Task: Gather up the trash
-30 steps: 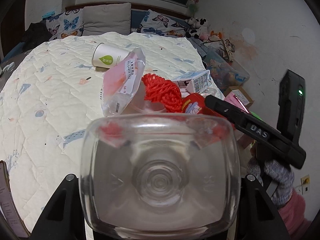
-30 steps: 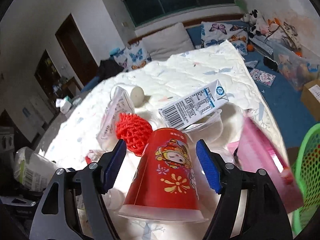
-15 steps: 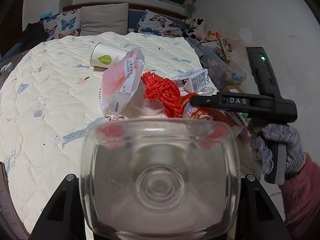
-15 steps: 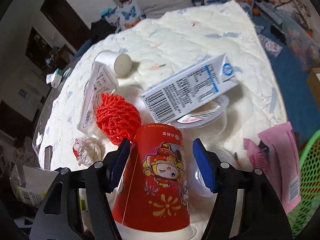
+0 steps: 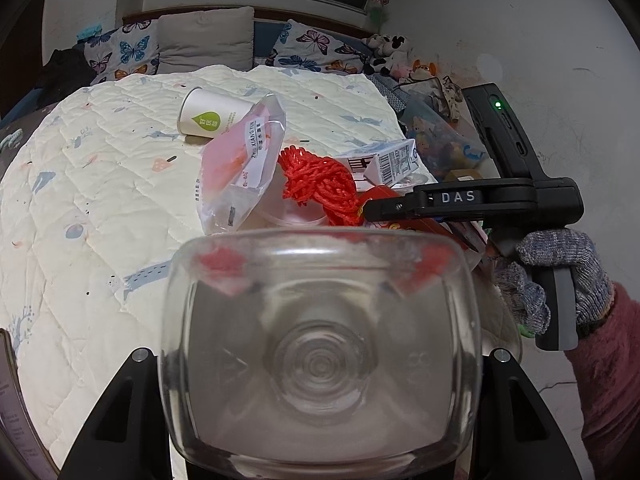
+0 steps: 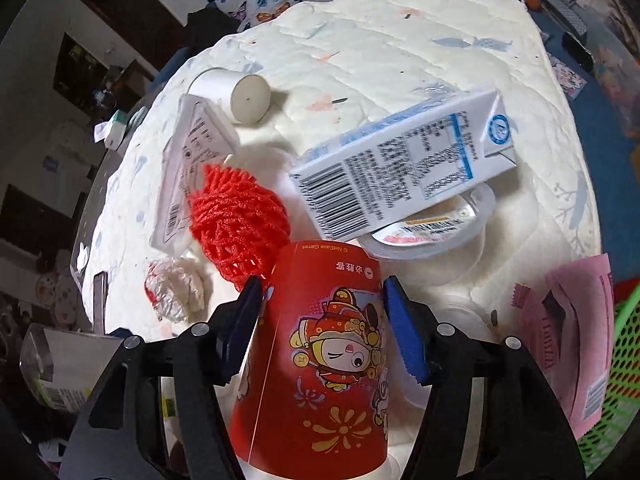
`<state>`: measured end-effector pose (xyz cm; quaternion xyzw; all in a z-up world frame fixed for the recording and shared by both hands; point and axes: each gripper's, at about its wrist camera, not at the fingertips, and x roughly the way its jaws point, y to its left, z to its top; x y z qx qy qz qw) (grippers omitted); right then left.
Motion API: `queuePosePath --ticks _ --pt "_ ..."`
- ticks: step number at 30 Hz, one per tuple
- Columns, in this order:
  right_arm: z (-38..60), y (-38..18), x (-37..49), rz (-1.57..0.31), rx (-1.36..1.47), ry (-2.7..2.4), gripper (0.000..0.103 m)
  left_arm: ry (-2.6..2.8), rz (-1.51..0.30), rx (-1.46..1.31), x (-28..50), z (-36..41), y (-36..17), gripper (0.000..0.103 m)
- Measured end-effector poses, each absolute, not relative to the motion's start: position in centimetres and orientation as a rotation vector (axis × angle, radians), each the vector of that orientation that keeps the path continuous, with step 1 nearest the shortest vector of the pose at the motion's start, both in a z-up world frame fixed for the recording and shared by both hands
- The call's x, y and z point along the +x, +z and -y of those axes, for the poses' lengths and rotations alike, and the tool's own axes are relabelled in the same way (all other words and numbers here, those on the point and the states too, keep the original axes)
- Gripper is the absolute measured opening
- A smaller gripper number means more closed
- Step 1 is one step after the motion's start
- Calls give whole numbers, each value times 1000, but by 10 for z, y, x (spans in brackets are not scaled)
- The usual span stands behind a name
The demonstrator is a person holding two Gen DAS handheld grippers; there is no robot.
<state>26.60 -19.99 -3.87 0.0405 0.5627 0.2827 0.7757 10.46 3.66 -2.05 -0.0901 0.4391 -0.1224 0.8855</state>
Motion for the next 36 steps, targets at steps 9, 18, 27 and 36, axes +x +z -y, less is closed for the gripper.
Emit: queuePosePath --ticks 9,18,27,36 --pt "230 23 212 -879 139 641 61 -247 -904 -184 102 -35 -20 52" --pt "242 46 181 -674 108 570 61 -246 -898 -184 100 -35 -18 52" --pt "235 36 168 -692 67 570 60 -253 -899 -186 99 -36 -17 52" --pt "279 76 149 -613 123 524 60 -318 -861 -172 96 -30 14 52"
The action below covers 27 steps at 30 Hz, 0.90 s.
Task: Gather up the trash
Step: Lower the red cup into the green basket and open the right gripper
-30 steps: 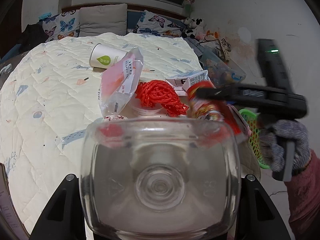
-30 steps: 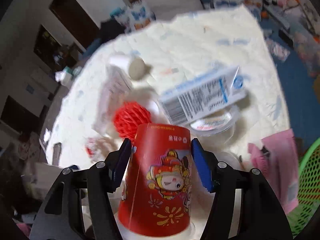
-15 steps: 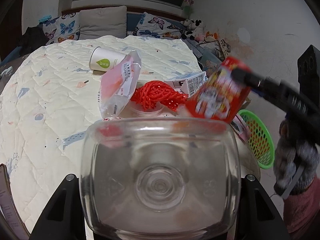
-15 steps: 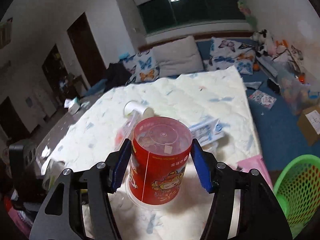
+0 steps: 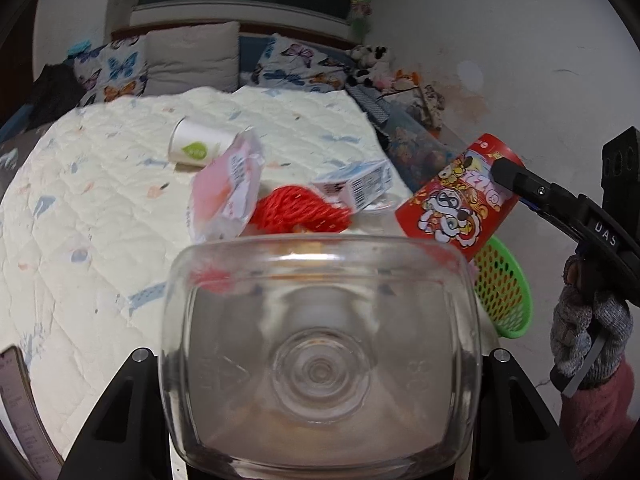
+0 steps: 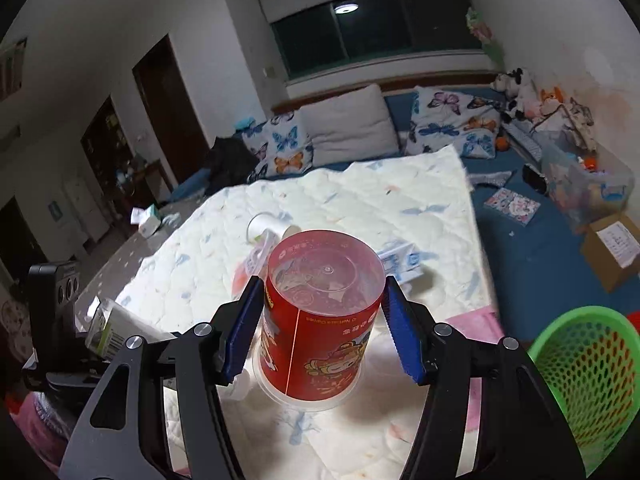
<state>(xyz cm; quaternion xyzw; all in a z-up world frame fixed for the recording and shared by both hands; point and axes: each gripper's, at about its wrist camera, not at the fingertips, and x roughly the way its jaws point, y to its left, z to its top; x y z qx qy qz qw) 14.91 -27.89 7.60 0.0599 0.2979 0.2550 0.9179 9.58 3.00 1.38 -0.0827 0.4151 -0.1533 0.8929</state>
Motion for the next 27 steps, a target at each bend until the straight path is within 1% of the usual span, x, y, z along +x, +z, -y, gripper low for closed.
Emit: queuePosePath --ticks 6,12,13,19,22,27 --pt "340 80 136 -593 127 356 61 -435 -867 -153 106 3 26 52" --pt "411 61 134 -613 120 124 61 -587 -873 -92 125 74 36 52" --pt "411 61 134 -613 120 124 61 -607 -874 -84 128 84 37 52" --pt "469 6 142 -692 96 -93 61 -742 -898 -30 149 164 38 52" --pt "490 -26 144 -754 145 -144 61 -796 -902 7 156 200 36 52" --pt "514 -57 140 -804 209 -178 62 -855 -959 39 172 249 19 52"
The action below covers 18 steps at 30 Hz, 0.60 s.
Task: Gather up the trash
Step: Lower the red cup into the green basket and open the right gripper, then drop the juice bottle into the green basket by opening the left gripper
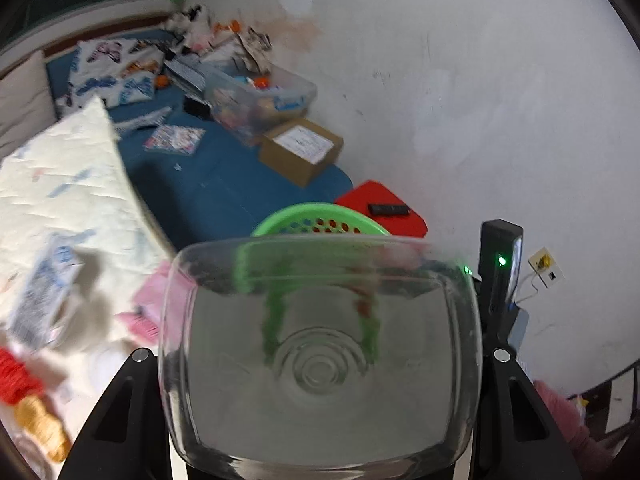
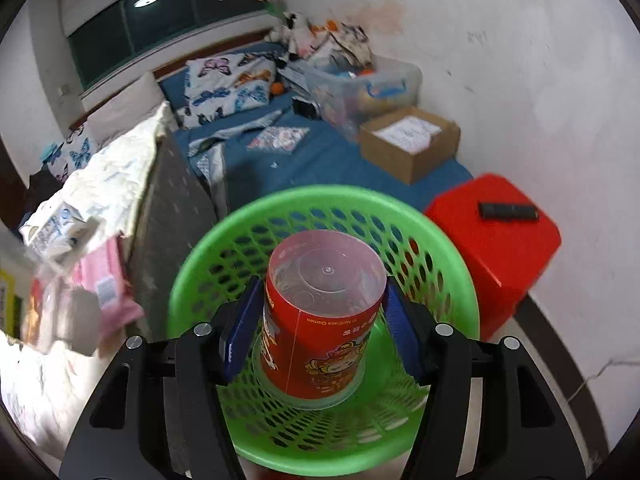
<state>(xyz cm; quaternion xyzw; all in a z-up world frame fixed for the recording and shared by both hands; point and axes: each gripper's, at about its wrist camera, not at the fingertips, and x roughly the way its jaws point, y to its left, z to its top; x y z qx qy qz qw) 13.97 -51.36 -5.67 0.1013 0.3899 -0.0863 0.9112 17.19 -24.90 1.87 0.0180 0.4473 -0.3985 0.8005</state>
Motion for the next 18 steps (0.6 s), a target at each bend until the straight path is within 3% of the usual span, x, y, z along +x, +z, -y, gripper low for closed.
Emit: queuePosePath --ticks 18 --pt "541 -50 94 -767 287 -215 64 -853 -1124 142 190 334 -50 52"
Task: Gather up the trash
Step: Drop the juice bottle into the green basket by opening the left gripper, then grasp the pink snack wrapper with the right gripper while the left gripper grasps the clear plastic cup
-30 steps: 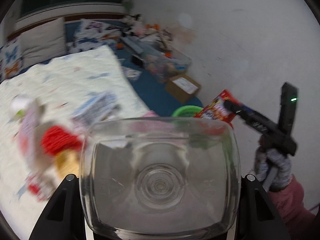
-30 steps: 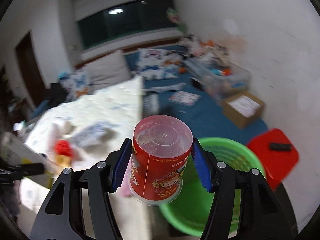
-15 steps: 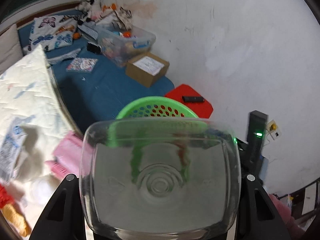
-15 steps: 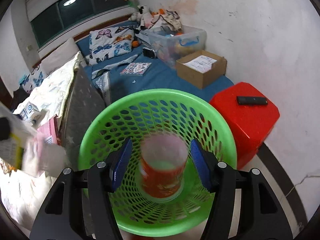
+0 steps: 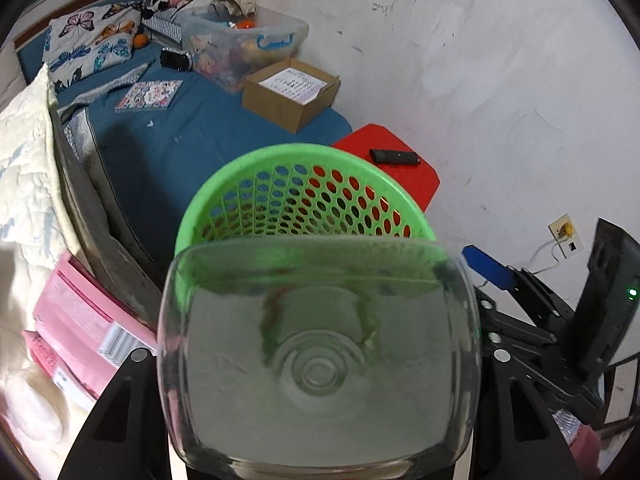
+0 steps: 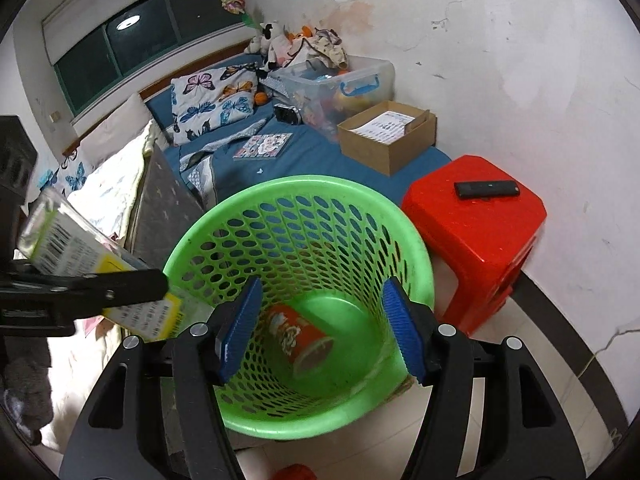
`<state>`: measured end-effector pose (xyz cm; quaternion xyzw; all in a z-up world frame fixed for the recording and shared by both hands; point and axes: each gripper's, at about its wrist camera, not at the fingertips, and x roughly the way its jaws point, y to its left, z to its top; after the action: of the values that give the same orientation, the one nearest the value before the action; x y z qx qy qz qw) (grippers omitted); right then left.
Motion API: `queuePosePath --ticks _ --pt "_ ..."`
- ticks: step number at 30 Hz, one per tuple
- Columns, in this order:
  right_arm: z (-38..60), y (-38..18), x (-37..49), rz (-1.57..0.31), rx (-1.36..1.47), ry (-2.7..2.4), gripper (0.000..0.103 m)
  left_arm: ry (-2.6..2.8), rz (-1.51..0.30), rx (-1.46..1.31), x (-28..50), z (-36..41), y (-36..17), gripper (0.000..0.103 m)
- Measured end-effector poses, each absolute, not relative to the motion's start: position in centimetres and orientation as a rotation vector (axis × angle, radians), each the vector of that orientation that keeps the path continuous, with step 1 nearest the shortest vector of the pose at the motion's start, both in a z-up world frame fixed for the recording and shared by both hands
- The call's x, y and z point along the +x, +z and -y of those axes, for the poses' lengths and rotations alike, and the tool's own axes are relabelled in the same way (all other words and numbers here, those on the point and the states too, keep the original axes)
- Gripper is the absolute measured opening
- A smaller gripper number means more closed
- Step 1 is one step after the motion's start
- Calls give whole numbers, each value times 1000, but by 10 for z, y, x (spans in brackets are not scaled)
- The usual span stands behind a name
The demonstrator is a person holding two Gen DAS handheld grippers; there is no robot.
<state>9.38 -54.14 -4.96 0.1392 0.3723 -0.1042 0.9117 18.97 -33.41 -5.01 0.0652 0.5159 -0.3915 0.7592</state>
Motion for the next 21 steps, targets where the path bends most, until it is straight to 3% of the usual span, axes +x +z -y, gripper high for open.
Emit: queuePosePath --ticks 4,11,21 --pt "544 -47 88 -761 291 -225 64 -879 -1114 124 185 333 -48 66" --pt "538 -37 79 -746 294 -210 64 -913 -1051 103 168 312 -23 66" --pt "470 -18 89 -739 205 -20 71 -805 -956 4 149 216 0 66"
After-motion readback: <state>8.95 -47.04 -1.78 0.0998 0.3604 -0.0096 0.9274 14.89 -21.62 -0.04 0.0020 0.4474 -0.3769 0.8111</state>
